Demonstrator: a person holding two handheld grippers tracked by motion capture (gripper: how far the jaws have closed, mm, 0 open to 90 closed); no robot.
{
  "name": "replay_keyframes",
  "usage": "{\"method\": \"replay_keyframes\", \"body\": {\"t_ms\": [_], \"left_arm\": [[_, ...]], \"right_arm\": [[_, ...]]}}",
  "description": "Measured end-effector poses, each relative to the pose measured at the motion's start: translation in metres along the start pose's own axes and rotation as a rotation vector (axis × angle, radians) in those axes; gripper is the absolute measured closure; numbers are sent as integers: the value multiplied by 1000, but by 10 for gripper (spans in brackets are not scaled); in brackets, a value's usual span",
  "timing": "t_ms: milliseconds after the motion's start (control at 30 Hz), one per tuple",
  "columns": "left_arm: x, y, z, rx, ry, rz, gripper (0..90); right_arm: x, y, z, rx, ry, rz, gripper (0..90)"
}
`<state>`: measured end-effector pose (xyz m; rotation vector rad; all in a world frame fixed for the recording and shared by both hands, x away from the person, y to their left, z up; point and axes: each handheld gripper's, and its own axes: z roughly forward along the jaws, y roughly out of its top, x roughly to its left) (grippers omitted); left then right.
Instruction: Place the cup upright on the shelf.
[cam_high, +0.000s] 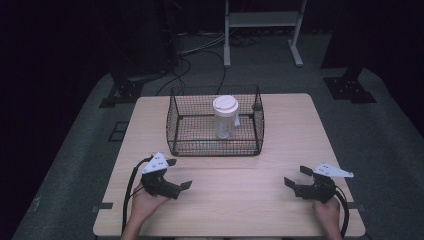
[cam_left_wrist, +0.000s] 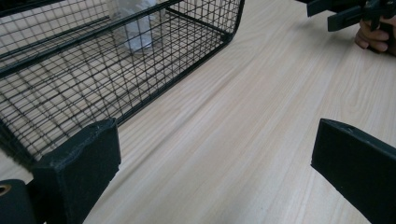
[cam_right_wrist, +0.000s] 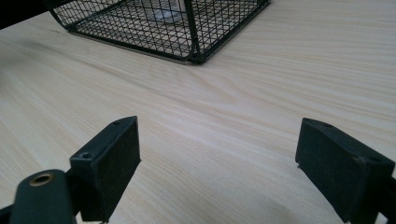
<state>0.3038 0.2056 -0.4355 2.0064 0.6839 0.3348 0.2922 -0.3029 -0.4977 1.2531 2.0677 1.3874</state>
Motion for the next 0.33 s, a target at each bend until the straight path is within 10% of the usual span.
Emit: {"method": "replay_keyframes", "body": {"t_ms": [333], "left_arm": [[-1,-22,-14,-58,55,-14,5]], "right_arm": [[0,0,-1,-4,3,4,129]]}}
